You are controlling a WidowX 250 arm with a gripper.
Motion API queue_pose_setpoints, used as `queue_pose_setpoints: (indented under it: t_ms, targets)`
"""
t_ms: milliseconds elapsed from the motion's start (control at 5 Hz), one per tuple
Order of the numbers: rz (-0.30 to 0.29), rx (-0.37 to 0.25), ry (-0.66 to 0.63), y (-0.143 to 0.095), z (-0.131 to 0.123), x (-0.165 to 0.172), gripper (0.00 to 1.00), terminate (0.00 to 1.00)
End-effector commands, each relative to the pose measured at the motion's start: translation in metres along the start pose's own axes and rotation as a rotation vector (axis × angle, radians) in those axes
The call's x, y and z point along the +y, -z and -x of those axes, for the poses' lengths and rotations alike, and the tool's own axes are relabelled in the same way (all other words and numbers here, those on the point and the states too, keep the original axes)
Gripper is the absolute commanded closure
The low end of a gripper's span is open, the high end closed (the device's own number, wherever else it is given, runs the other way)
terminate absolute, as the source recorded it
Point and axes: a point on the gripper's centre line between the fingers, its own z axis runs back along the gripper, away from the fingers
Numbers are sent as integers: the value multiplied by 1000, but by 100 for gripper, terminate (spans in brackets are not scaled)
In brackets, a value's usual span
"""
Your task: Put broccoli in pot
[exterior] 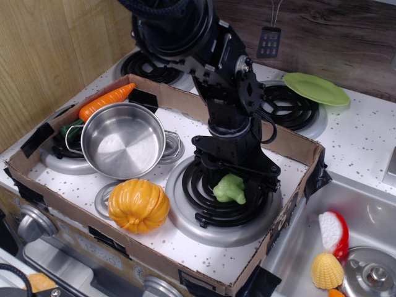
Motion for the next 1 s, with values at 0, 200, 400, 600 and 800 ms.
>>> queue_pose_setpoints:
  t_ms: [0, 200, 400, 600, 800]
  targets:
    - [27, -87, 53, -68, -11, -4, 100, 0]
    - [-9, -129, 54, -85, -10, 13, 100, 0]
    - [6, -148, 59, -90, -1, 55, 100, 0]
    - [11, -150, 40, -91, 12, 83, 100, 0]
    - [4, -174, 42, -95, 22, 110, 100, 0]
